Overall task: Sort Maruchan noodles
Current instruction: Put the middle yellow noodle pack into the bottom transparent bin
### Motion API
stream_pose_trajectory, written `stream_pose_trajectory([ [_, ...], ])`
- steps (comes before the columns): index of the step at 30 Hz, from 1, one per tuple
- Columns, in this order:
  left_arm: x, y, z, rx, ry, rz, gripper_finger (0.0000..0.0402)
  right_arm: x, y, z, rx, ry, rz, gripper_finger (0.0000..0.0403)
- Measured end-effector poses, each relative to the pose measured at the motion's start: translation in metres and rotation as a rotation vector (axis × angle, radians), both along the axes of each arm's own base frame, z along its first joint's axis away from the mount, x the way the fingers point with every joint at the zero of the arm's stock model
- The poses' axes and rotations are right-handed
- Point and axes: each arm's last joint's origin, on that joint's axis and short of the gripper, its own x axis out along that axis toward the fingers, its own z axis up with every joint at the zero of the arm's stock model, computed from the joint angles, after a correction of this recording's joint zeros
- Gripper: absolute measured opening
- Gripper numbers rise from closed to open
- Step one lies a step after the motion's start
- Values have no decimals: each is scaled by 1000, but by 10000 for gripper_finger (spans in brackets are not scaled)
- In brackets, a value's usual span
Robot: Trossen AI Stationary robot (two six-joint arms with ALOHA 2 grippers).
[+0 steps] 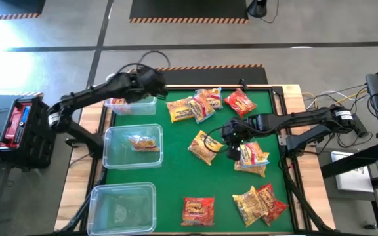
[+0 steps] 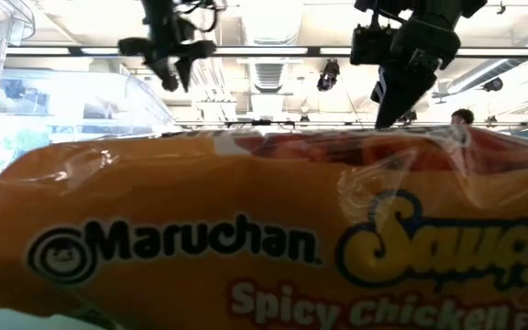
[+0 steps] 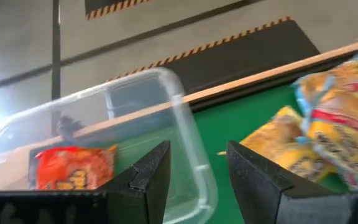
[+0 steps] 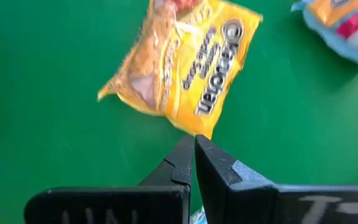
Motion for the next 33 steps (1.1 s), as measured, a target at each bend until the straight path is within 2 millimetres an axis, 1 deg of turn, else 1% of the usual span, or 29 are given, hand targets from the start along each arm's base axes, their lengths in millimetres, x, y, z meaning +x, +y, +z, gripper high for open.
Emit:
stream_pose_trajectory([
  [4, 36, -9, 3, 18, 36, -56, 139, -6, 0, -14, 25, 51, -43, 9],
  [7, 62, -15, -2, 17, 124, -104, 139, -12, 1, -24, 71, 99, -86, 9],
  [11, 86, -28, -14, 70, 292, -169, 139, -20, 2, -30, 182, 177, -245, 9],
  [13, 96, -38, -19, 108, 333, -187, 139, -21, 2, -30, 212, 180, -310, 9],
  [18, 110, -56, -30, 131, 377, -257, 139, -23, 3, -25, 283, 163, -465, 9],
  [25, 117, -83, -37, 158, 386, -340, 139, -30, 2, -25, 330, 210, -624, 9],
  [31, 128, -102, -35, 210, 363, -459, 139, -37, 1, -27, 303, 270, -716, 9],
  [33, 132, -105, -37, 221, 356, -500, 139, -40, -1, -27, 283, 280, -777, 9],
])
